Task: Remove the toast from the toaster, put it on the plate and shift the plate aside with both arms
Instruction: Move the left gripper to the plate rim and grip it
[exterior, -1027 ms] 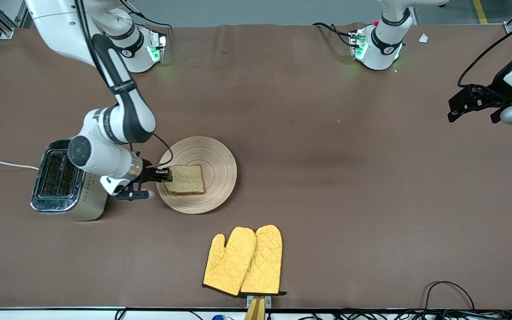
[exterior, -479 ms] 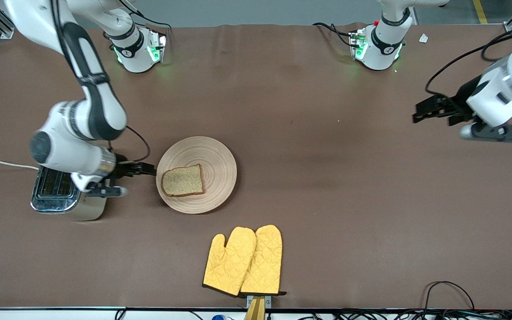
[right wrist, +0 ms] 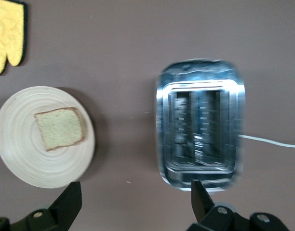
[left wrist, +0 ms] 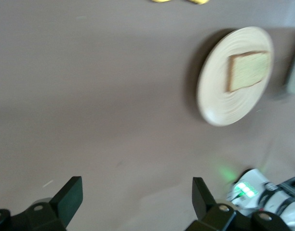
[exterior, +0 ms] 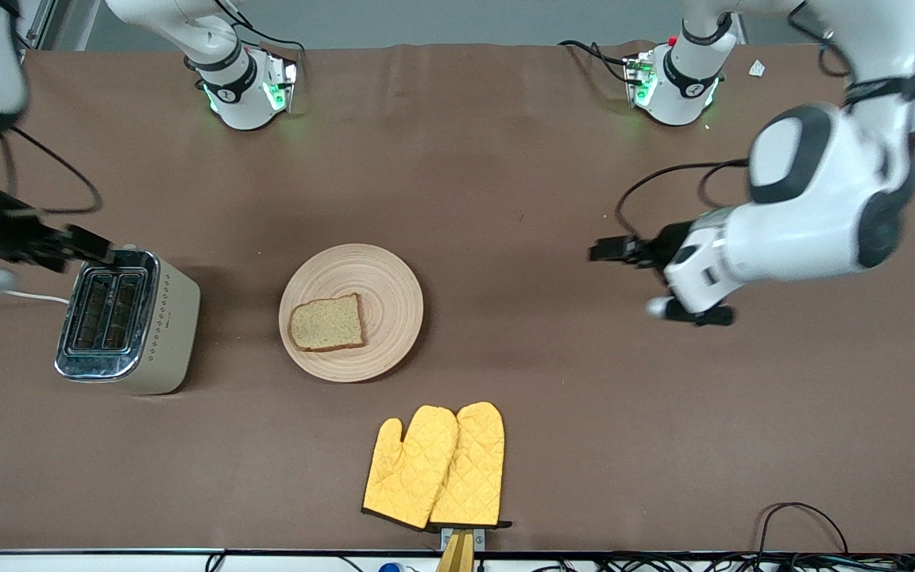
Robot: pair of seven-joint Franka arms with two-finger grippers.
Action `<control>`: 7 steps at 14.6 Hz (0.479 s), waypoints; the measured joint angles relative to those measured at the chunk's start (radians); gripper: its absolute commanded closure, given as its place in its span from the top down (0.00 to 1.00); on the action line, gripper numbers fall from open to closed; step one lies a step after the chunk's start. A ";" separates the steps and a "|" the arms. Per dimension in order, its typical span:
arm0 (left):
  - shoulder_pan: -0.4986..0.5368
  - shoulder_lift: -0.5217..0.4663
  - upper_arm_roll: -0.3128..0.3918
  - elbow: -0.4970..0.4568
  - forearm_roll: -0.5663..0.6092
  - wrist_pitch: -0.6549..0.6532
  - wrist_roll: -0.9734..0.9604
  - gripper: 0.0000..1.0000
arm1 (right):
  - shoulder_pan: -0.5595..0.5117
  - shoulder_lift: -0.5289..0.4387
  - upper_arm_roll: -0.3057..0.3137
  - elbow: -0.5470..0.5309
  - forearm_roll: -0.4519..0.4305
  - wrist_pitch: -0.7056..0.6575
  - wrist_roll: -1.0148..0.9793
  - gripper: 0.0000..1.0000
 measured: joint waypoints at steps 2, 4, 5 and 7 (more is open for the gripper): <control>-0.059 0.108 -0.010 0.006 -0.061 0.126 0.014 1.00 | 0.000 -0.004 -0.005 0.105 -0.045 -0.083 -0.017 1.00; -0.087 0.237 -0.062 0.052 -0.132 0.240 0.037 1.00 | 0.001 0.001 -0.001 0.135 -0.055 -0.102 -0.027 1.00; -0.101 0.300 -0.089 0.079 -0.176 0.307 0.043 1.00 | 0.003 0.008 0.001 0.136 -0.055 -0.102 -0.030 1.00; -0.130 0.414 -0.132 0.120 -0.274 0.434 0.081 1.00 | 0.009 0.024 0.007 0.136 -0.055 -0.102 -0.031 1.00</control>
